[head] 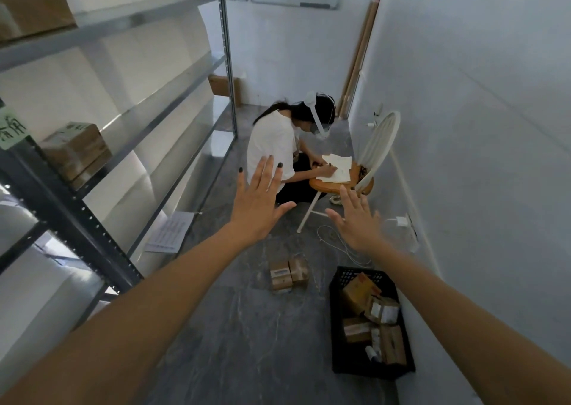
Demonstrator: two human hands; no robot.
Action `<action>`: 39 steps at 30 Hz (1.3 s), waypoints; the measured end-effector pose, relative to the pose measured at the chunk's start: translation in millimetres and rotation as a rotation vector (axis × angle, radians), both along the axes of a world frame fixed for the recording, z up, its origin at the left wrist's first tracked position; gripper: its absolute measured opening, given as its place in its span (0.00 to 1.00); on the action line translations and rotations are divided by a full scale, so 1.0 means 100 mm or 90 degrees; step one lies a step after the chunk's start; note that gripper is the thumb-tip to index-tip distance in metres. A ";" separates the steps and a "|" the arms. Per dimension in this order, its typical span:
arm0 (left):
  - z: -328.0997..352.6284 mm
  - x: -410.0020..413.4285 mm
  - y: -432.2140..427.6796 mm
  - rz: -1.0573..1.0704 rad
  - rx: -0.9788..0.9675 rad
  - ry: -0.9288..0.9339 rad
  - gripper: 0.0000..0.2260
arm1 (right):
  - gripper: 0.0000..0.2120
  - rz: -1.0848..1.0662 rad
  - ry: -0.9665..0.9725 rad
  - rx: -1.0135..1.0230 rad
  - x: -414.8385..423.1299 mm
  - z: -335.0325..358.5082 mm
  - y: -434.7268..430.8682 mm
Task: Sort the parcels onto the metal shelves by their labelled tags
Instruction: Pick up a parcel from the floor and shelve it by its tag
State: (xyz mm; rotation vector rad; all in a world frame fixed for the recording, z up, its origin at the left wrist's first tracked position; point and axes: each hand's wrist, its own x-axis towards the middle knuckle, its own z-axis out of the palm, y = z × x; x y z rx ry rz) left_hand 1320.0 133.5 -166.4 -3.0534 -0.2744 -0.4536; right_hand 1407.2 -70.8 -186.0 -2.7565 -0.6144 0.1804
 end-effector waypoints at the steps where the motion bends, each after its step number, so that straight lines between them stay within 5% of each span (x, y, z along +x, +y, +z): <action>1: -0.01 0.04 0.01 0.001 -0.003 0.003 0.36 | 0.33 0.004 0.011 0.005 0.04 -0.01 0.02; 39: -0.36 2.47 1.11 -0.006 -0.042 0.091 0.34 | 0.31 0.036 0.093 -0.008 2.45 -0.55 1.08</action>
